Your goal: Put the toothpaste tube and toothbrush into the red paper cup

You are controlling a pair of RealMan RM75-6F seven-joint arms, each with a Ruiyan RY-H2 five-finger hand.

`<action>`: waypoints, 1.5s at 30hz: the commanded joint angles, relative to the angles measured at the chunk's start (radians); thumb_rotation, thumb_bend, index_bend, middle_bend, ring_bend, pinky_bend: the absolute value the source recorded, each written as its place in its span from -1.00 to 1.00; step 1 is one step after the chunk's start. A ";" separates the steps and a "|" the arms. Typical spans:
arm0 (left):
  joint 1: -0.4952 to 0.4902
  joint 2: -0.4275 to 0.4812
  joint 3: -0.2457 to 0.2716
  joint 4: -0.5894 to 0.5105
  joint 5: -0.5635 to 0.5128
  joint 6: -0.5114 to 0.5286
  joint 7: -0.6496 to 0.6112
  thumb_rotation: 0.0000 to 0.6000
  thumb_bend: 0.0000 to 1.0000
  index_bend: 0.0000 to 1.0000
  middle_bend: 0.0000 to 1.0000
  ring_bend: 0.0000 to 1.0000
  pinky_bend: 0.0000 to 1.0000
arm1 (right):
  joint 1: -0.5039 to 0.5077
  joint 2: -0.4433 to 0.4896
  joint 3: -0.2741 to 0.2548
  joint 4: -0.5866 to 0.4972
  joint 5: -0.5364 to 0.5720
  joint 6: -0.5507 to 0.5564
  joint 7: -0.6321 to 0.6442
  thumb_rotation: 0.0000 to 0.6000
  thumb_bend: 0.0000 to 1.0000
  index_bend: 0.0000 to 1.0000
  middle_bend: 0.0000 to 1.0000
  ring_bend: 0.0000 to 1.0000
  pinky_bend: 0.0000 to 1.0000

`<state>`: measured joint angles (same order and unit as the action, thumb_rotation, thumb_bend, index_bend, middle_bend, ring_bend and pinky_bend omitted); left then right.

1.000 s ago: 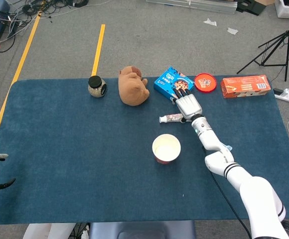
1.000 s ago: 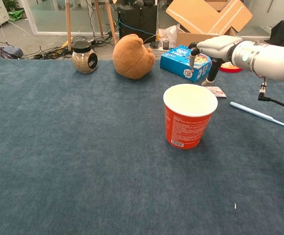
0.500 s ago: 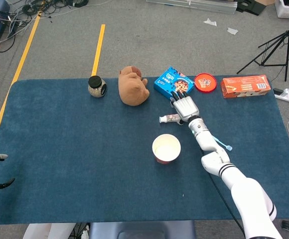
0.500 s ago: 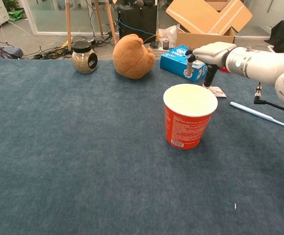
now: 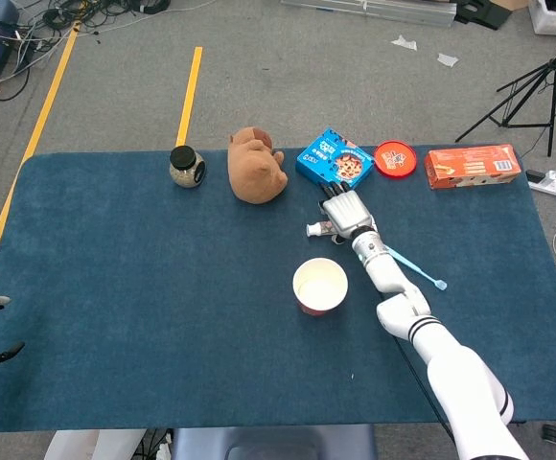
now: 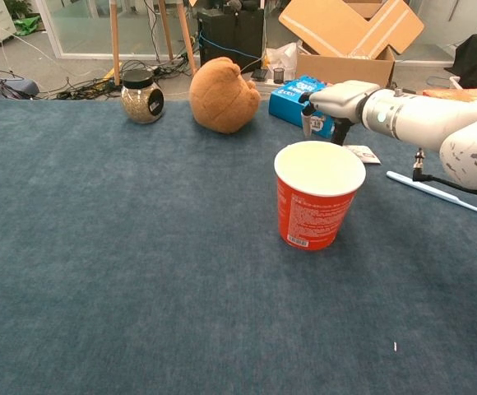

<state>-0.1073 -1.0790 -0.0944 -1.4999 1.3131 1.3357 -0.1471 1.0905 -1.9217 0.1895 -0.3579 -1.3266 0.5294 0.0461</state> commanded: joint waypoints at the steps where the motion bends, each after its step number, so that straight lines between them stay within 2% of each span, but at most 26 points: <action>1: 0.001 0.001 0.000 0.000 0.000 0.000 -0.002 1.00 -1.00 -0.41 -0.30 -0.49 -0.39 | 0.005 -0.008 0.000 0.009 -0.001 -0.007 0.009 1.00 -0.79 -0.20 -1.00 -1.00 -0.78; 32: -0.002 0.000 -0.003 0.010 -0.012 -0.016 -0.007 1.00 -1.00 -0.41 -0.30 -0.49 -0.39 | 0.041 -0.066 0.001 0.114 -0.010 -0.095 0.072 1.00 -0.66 -0.10 -1.00 -1.00 -0.78; 45: 0.000 0.003 -0.003 0.006 -0.011 -0.014 -0.009 1.00 -1.00 -0.41 -0.30 -0.49 -0.39 | 0.042 -0.085 0.005 0.142 -0.010 -0.087 0.064 1.00 -0.65 0.14 -1.00 -1.00 -0.78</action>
<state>-0.1074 -1.0762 -0.0971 -1.4941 1.3026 1.3219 -0.1563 1.1324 -2.0063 0.1942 -0.2161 -1.3369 0.4423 0.1100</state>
